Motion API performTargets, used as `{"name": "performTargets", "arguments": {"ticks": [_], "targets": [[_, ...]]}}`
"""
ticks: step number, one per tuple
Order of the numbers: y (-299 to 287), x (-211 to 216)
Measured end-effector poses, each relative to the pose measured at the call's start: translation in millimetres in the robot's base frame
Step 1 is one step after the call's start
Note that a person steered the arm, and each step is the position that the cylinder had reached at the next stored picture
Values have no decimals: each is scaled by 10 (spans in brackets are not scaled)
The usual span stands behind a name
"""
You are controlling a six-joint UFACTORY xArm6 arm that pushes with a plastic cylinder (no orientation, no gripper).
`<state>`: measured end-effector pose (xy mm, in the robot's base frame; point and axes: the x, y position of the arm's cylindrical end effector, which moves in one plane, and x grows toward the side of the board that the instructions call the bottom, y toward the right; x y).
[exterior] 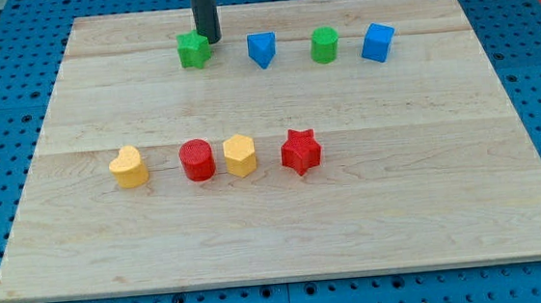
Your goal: Push the green star horizontal to the blue triangle
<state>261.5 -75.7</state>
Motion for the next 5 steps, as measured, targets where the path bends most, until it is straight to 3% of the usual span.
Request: {"name": "performTargets", "arguments": {"ticks": [2, 3, 5], "targets": [[-32, -18], [-46, -392], [189, -438]]}}
